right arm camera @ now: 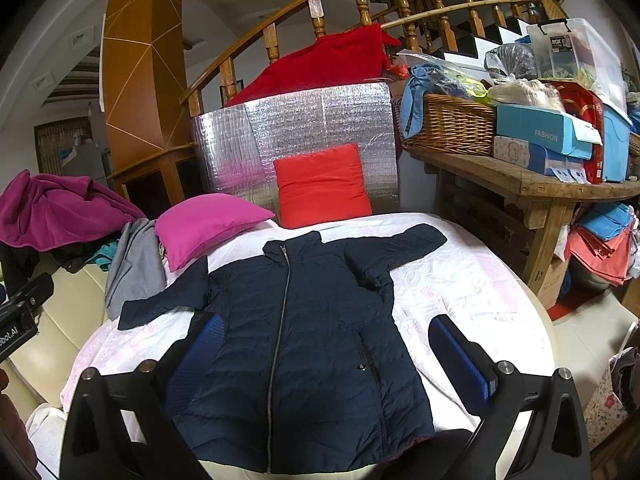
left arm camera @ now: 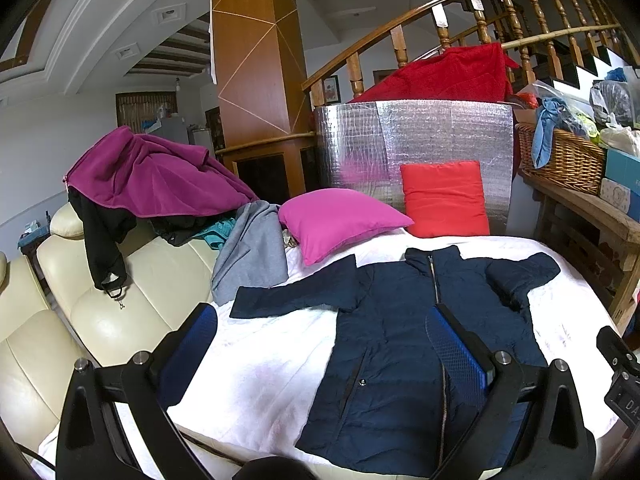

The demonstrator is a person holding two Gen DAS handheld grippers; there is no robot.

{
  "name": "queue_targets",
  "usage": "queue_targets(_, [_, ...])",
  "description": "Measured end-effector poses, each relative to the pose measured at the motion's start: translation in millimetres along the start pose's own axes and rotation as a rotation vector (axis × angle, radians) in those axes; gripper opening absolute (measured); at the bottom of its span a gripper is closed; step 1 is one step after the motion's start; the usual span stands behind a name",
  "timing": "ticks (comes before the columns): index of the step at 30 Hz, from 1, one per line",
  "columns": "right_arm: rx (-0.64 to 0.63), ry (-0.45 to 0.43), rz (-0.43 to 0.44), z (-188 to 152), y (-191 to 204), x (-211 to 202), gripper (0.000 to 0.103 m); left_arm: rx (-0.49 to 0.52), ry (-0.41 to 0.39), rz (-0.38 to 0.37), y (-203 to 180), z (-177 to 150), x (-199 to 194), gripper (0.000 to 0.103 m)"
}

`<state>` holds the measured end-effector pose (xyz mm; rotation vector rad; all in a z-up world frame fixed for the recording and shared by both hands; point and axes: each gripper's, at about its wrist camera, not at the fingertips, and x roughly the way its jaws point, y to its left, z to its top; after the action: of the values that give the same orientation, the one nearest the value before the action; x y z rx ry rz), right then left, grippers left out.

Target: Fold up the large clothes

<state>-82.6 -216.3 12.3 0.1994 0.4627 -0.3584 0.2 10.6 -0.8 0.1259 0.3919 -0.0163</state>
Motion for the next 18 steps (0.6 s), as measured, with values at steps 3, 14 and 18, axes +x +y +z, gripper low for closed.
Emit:
queue_targets(3, [0.000,0.004,0.002,-0.6,0.0,0.4,0.103,-0.002,0.000,0.002,0.7,-0.6,0.2,0.103])
queue_targets(14, [-0.007,0.005,0.002,-1.8,3.3,-0.2,0.103,-0.006,0.004,0.005,2.5,0.1,2.1,0.103])
queue_targets(18, [-0.008,0.004,0.001,-2.0,2.9,-0.4,0.103,-0.007,0.005,0.003,2.9,-0.1,2.3,0.103])
